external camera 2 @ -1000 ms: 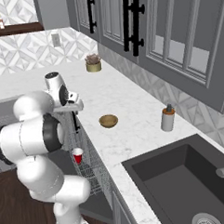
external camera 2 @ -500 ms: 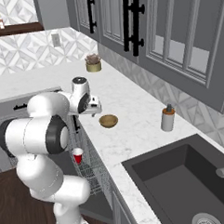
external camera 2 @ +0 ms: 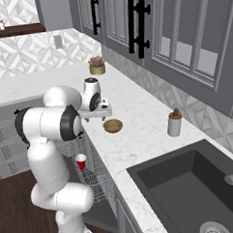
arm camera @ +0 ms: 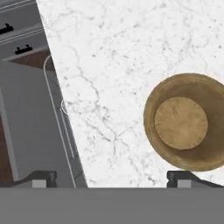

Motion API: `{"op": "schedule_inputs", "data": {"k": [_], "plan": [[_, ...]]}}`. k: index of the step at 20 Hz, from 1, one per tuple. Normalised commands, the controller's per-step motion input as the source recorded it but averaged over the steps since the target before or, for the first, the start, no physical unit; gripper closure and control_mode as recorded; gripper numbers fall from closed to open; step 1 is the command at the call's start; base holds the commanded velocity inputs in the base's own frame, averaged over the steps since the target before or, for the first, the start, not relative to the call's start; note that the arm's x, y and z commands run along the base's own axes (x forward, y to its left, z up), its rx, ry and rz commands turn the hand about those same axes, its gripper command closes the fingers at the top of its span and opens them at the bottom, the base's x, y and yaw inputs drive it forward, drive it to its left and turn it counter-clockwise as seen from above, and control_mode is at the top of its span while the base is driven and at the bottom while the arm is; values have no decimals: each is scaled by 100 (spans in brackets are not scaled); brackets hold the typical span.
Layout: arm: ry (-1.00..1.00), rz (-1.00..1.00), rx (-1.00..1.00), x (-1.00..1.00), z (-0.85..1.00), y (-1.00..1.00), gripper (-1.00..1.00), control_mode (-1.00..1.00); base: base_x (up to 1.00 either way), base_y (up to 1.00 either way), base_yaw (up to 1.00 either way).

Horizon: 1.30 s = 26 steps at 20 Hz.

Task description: Pick up the cup and bowl from the counter, place them in the dishwasher, and close the dishwasher door.

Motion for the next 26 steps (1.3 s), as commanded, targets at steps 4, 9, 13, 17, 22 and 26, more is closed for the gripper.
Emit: {"op": "schedule_inputs", "data": {"k": [4,9,13,17,22,26], "plan": [[6,0,-8,34,-30,-25,-100,-100,0,0,0],[0,0,-8,12,-43,-10,-100,-100,0,0,0],[1,0,-6,18,-41,-11,-100,-100,0,0,0],[1,0,-2,23,-32,-10,-100,-100,0,0,0],[0,0,0,24,-23,-15,-100,-100,0,0,0],[0,0,0,1,-34,-9,-100,-100,0,0,0]]}}
